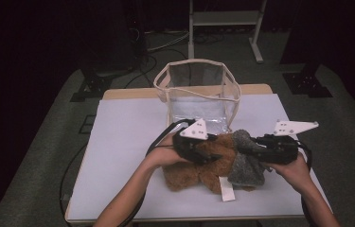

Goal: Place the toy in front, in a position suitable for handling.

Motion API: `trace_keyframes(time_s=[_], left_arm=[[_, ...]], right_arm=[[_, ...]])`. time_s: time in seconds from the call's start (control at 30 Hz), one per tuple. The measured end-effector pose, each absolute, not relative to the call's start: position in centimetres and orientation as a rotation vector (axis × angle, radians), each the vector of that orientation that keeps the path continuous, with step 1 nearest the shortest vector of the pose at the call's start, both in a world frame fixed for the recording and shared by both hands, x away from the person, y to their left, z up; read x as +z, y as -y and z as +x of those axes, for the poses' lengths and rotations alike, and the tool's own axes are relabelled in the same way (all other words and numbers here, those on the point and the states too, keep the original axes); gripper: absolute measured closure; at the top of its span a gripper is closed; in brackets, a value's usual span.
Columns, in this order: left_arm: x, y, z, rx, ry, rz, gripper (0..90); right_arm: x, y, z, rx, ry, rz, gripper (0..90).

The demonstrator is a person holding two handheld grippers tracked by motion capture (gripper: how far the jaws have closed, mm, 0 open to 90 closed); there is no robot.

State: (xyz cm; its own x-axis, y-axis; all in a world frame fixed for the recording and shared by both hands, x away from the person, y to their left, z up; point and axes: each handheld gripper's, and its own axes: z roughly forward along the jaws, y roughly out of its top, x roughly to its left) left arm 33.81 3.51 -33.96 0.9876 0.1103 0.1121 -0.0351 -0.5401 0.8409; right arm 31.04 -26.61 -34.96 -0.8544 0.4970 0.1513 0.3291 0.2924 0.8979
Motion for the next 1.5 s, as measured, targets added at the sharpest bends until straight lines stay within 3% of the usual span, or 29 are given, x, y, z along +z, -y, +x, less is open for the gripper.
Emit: trace_keyframes(time_s=[0.03,0.13,0.37,0.7,1.07,1.13,1.3,1.5], left_arm=[[-34.7,-5.2,33.7,0.205,-0.096,2.129,27.5],[-35.5,-6.7,33.5,0.211,-0.126,2.118,26.1],[-38.2,-10.4,33.0,0.244,-0.24,2.126,11.6],[-40.5,-13.6,32.6,0.192,-0.333,2.085,7.5],[-41.7,-14.1,32.6,0.161,-0.346,2.116,3.8],[-42.0,-14.1,32.8,0.134,-0.35,2.115,5.7],[-42.2,-13.9,32.5,0.155,-0.327,2.067,28.7],[-41.2,-12.3,32.3,0.171,-0.263,2.046,37.4]], right_arm=[[-35.5,26.3,31.3,1.574,-2.418,0.787,62.5],[-36.1,26.3,31.2,1.566,-2.428,0.801,62.7],[-36.9,26.5,30.8,1.541,-2.448,0.825,62.9],[-37.7,26.4,30.7,1.519,-2.476,0.839,63.1],[-38.4,29.0,32.5,1.483,-2.446,0.966,63.9],[-38.8,28.7,32.9,1.503,-2.458,0.97,63.9],[-39.8,27.8,33.5,1.608,-2.507,0.977,65.2],[-38.7,28.9,32.6,1.717,-2.499,0.931,66.3]])
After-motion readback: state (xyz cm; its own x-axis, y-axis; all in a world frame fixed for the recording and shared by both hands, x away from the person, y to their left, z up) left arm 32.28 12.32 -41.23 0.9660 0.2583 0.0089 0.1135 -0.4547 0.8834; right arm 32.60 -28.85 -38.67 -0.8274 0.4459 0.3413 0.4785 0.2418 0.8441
